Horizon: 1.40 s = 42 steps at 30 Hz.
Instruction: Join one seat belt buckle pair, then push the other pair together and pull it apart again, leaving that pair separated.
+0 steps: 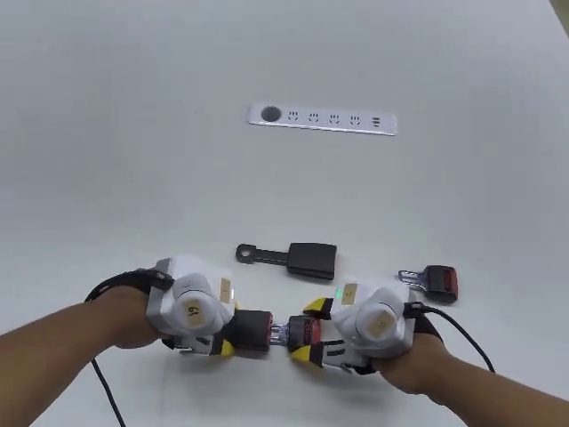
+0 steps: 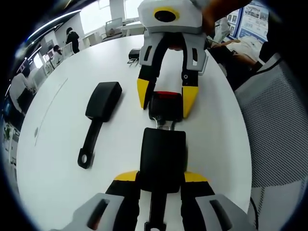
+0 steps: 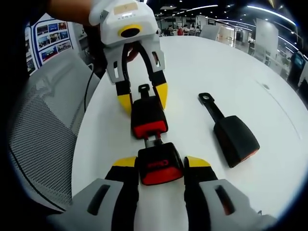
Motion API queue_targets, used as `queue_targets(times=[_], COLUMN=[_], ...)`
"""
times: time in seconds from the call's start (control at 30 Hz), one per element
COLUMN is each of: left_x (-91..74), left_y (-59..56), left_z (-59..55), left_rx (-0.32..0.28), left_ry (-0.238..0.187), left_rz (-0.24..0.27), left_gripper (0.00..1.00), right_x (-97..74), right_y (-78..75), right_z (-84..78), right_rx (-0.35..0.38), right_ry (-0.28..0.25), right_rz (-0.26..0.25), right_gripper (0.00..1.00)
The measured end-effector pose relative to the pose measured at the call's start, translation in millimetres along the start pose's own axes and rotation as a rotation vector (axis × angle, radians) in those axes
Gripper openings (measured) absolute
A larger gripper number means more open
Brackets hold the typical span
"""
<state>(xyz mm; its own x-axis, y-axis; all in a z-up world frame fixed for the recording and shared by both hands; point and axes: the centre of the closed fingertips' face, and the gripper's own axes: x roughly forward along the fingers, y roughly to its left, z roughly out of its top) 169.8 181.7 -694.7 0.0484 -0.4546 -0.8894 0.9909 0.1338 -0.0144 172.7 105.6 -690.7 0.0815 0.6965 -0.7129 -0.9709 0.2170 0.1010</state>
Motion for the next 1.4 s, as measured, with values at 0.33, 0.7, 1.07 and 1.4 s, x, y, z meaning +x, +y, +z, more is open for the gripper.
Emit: queue_targets(times=[0.33,0.7,1.07,1.4], left_x=[0.8,0.8,2.6,1.4], left_y=[-0.2,-0.7,-2.6,-0.7], left_z=[0.3,1.7,2.8,0.8], left_rx=[0.005,0.022,0.036,0.037], left_ry=[0.006,0.021,0.034,-0.009], left_rz=[-0.001,-0.007,-0.015,-0.017], left_gripper=[0.33,0.33,0.33,0.33], right_x=[3.4,12.4,12.5,13.8], right_y=[0.6,3.5,3.4,3.0], right_z=[5.3,13.9,15.0,15.6], right_rx=[0.013,-0.003,-0.003,-0.009], right_ry=[-0.014,0.004,0.007,-0.001], right_rz=[-0.008,0.001,-0.005,0.008], right_gripper=[0.34,0.33,0.33,0.33])
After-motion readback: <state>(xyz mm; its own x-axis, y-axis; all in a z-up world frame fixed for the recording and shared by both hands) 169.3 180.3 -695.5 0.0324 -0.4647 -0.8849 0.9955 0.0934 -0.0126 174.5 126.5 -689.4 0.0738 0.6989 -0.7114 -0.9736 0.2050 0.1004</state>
